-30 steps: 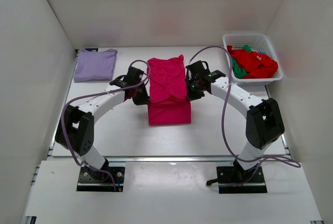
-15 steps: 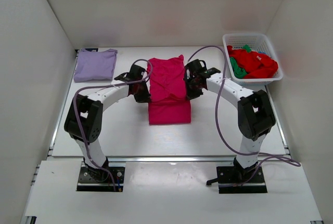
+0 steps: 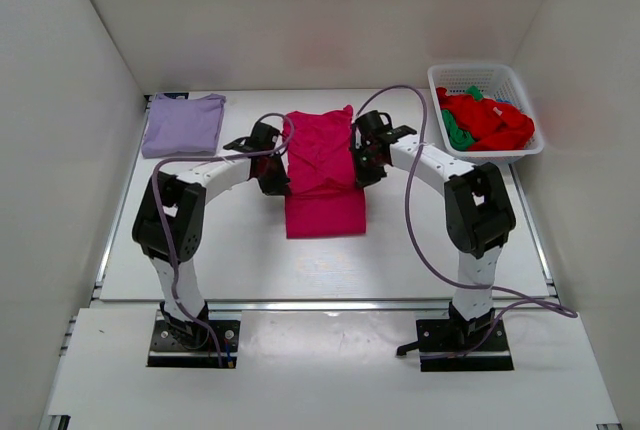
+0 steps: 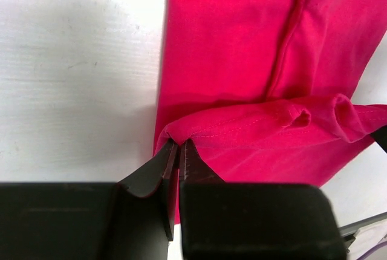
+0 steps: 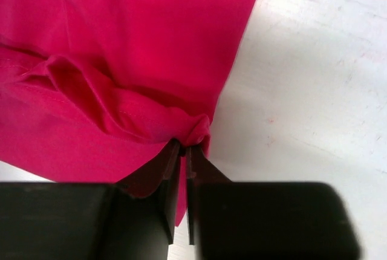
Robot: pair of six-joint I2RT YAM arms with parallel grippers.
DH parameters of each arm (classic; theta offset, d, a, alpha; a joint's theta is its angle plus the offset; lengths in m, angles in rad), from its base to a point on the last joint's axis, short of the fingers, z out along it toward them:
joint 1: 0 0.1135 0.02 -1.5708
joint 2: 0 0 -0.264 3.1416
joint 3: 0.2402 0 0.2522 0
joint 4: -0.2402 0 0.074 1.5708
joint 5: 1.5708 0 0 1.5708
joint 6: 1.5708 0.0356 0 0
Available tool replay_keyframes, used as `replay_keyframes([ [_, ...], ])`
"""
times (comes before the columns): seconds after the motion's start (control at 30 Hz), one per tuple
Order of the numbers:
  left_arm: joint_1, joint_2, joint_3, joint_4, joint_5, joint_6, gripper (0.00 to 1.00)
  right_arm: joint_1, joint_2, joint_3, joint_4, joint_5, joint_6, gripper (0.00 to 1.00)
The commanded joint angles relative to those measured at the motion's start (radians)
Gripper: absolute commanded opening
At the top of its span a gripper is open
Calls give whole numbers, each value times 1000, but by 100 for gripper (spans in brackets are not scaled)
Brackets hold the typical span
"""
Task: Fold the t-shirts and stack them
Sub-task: Fold the folded rectangular tshirt in 1/3 of the way
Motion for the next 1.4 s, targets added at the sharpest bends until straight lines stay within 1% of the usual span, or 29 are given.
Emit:
replay_keyframes([
  [0.0,16,1,54,28,13,6,9,-7,14,59,29,5,-27,9],
  [0.03,15,4,58,33,16,5,12,-5,22,67,26,5,-30,10],
  [0.1,24,18,67,40,17,-1,14,-4,28,70,38,13,-27,10],
  [0.17,33,24,81,40,23,-6,16,-8,29,75,63,14,-21,17],
  [0.2,36,24,89,48,26,-9,18,-13,32,81,69,20,-18,18],
  [0.27,39,26,107,48,17,-18,25,-16,31,81,67,19,-15,24],
  [0.37,50,43,121,62,27,-32,36,-18,32,82,96,34,-13,28],
  [0.57,66,33,98,134,66,-89,49,-24,8,66,92,42,-18,38],
  [0.63,76,18,80,145,66,-97,49,-27,-9,40,92,46,-15,42],
  [0.7,81,-11,64,155,68,-91,49,-22,-67,-20,110,50,-5,46],
  [0.8,78,-45,12,119,80,-66,48,-13,-147,-118,115,34,14,46],
  [0.87,64,-117,-81,102,80,-52,48,1,-193,-177,121,34,25,46],
  [0.9,56,-143,-109,114,85,-55,48,14,-214,-224,130,36,36,46],
  [0.97,49,-212,-220,132,92,-67,48,27,-270,-284,145,34,65,46],
  [1.0,41,-229,-239,142,100,-75,48,47,-284,-322,152,27,88,47],
  [1.07,23,-281,-311,139,86,-77,47,71,-326,-394,184,4,126,47],
  [1.17,-31,-327,-391,148,54,-96,47,100,-353,-453,210,0,186,47],
  [1.3,-109,-394,-498,203,-41,-187,47,154,-362,-488,219,57,258,48],
  [1.37,-118,-416,-535,232,-67,-221,47,166,-357,-496,238,68,303,49],
])
